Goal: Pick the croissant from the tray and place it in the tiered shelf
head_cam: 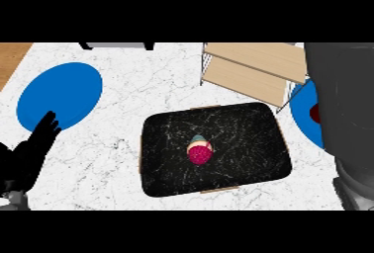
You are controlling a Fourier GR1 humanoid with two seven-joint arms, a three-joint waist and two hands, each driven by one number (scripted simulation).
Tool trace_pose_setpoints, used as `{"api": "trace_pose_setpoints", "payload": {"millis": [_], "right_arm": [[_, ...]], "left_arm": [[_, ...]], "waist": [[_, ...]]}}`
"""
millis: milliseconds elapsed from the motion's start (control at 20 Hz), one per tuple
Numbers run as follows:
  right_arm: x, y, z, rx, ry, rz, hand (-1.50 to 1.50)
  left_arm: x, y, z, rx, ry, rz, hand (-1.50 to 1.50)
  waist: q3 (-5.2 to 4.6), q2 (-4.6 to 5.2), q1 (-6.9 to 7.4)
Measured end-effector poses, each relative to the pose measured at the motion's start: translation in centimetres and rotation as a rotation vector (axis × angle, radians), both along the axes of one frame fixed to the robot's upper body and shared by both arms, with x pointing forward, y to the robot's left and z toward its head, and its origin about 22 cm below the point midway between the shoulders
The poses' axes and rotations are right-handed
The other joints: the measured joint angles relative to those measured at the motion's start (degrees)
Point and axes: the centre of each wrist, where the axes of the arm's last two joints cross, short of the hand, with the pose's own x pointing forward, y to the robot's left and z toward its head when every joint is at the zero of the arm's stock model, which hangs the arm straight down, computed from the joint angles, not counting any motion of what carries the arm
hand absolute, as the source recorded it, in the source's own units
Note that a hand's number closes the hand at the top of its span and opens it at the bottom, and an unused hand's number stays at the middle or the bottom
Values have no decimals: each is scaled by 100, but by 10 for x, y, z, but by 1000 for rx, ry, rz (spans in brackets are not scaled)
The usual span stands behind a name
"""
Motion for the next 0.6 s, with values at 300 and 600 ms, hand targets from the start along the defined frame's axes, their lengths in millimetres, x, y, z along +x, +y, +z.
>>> {"api": "trace_pose_setpoints", "payload": {"millis": [300, 600], "right_arm": [[29, -18, -16, 65, 11, -35, 150], [52, -42, -41, 134, 20, -108, -150]], "left_arm": [[0, -2, -7, -8, -2, 0, 0], [0, -2, -4, -13, -3, -4, 0]], "waist": [[1, 10, 12], [2, 13, 14]]}}
